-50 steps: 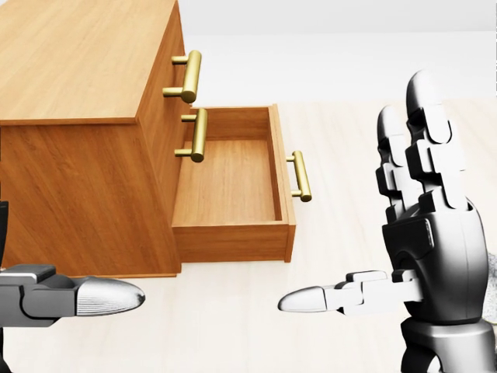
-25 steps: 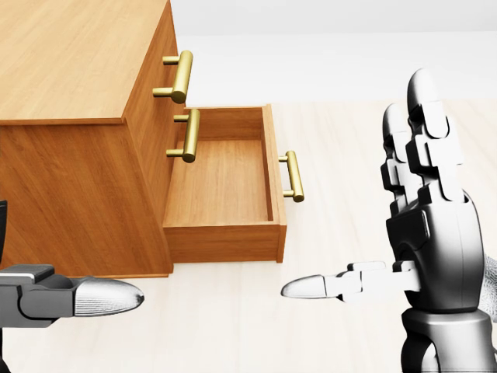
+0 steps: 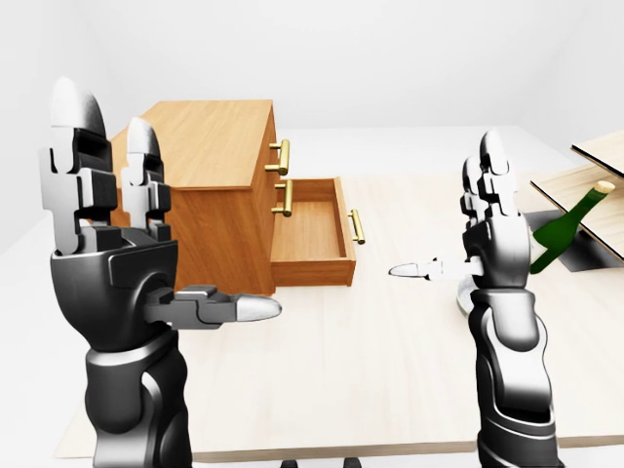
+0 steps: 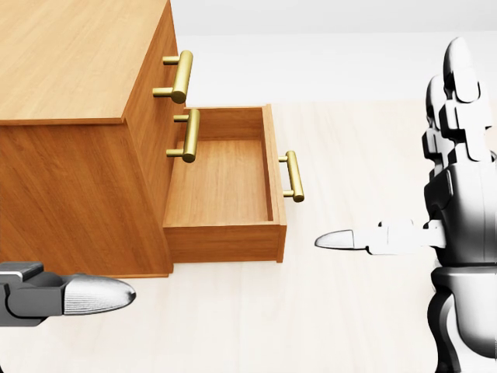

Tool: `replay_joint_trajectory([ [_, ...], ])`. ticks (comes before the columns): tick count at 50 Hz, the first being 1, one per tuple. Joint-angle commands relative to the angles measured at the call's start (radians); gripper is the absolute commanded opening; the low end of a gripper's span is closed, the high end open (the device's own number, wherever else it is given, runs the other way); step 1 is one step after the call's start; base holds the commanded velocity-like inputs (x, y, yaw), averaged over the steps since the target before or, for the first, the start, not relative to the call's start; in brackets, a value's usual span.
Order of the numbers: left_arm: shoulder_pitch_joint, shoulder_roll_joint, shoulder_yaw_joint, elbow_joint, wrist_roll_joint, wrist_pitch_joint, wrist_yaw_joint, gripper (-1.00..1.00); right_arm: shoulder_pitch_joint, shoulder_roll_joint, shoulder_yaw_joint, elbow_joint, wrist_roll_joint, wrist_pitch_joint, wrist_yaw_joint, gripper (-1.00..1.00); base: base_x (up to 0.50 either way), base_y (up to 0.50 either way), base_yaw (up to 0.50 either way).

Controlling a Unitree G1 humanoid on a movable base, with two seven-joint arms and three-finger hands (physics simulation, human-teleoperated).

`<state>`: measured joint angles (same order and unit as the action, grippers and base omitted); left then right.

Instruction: Put the bowl on top of the cabinet.

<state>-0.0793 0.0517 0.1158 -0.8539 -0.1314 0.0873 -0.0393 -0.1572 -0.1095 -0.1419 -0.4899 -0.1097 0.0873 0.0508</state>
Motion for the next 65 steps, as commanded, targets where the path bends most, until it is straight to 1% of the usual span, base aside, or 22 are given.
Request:
replay_joint_trajectory([
  [1, -0.006, 0.003, 0.005, -0.008, -0.007, 0.000, 0.005, 1.00, -0.053, -0.049, -0.050, 0.056, -0.047, 0.000, 0.012, 1.00, 0.00, 0.00, 0.00],
  [4, -0.006, 0.004, 0.007, -0.009, -0.009, 0.000, 0.004, 1.00, -0.066, -0.068, -0.058, 0.079, -0.076, 0.000, 0.018, 1.00, 0.00, 0.00, 0.00],
  [8, -0.008, 0.005, 0.008, -0.011, -0.009, 0.000, 0.005, 1.00, -0.074, -0.093, -0.060, 0.108, -0.157, 0.000, 0.025, 1.00, 0.00, 0.00, 0.00],
  [17, -0.007, 0.005, 0.007, -0.007, -0.008, 0.000, 0.004, 1.00, -0.097, -0.114, -0.097, 0.172, -0.179, 0.000, 0.032, 1.00, 0.00, 0.00, 0.00],
  [39, -0.008, 0.005, 0.009, -0.005, -0.012, 0.000, 0.006, 1.00, -0.091, -0.152, -0.116, 0.283, -0.273, 0.000, 0.032, 1.00, 0.00, 0.00, 0.00],
  [43, -0.012, 0.006, 0.013, -0.005, -0.015, 0.000, 0.007, 1.00, -0.087, -0.166, -0.121, 0.321, -0.294, 0.000, 0.035, 1.00, 0.00, 0.00, 0.00],
  [49, -0.001, 0.003, 0.003, -0.001, -0.008, 0.000, 0.005, 1.00, -0.087, -0.190, -0.141, 0.369, -0.314, 0.000, 0.039, 1.00, 0.00, 0.00, 0.00],
  [55, 0.001, 0.002, 0.001, 0.005, -0.004, 0.000, 0.004, 1.00, -0.095, -0.199, -0.132, 0.440, -0.347, 0.000, 0.018, 1.00, 0.00, 0.00, 0.00],
  [65, 0.003, 0.001, -0.003, 0.008, 0.001, 0.000, 0.003, 1.00, -0.087, -0.205, -0.136, 0.443, -0.377, 0.000, 0.031, 1.00, 0.00, 0.00, 0.00],
])
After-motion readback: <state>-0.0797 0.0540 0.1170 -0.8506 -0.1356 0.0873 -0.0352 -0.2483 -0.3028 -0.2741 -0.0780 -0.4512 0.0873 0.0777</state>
